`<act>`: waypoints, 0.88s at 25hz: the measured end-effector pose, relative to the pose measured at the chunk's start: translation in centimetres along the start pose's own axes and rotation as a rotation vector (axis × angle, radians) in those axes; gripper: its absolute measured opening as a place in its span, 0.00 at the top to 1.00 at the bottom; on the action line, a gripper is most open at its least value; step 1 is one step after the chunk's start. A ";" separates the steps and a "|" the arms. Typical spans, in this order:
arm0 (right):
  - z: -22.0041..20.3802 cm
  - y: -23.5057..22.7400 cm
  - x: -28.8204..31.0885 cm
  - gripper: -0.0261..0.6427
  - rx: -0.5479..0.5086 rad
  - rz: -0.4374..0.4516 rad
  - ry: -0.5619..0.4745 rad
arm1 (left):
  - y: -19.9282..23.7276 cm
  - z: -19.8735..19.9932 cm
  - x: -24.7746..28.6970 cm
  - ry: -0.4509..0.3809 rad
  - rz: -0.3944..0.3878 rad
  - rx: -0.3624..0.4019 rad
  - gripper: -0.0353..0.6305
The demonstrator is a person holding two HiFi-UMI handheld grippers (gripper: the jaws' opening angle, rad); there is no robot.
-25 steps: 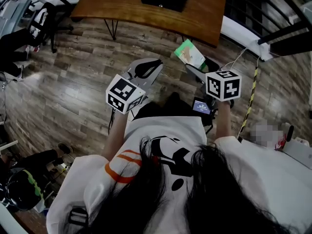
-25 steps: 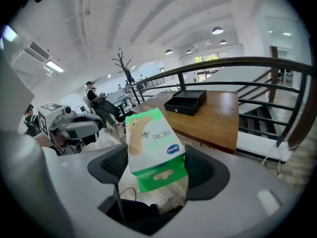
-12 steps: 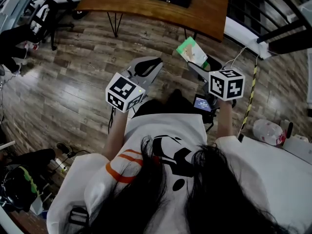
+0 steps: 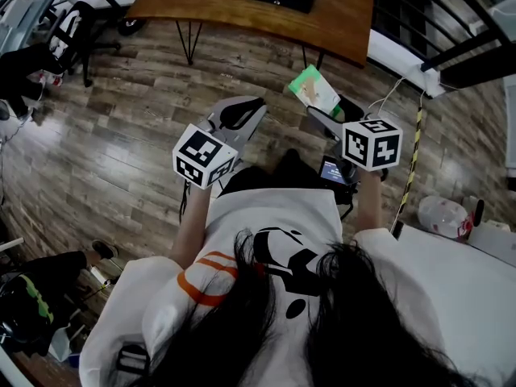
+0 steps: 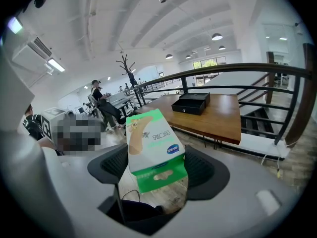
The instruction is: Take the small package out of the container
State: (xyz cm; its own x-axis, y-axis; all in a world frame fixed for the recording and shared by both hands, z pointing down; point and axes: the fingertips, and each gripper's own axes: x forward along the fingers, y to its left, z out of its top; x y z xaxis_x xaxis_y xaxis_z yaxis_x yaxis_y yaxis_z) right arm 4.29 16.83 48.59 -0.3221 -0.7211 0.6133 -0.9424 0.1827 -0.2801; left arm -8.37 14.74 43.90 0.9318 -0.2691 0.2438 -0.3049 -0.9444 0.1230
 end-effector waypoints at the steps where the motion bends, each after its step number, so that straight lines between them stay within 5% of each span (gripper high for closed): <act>1: 0.0 0.0 -0.1 0.39 0.001 -0.002 -0.001 | 0.0 0.1 0.0 -0.002 -0.002 0.000 0.93; 22: -0.2 0.4 0.3 0.39 -0.006 0.011 -0.001 | 0.0 0.1 0.4 -0.005 0.005 0.003 0.93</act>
State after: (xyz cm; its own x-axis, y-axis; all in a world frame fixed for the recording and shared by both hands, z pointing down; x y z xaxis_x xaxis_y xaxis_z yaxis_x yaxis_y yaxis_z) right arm 3.80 16.84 48.82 -0.3327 -0.7194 0.6097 -0.9392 0.1947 -0.2828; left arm -7.98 14.64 43.91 0.9313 -0.2745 0.2396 -0.3088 -0.9437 0.1189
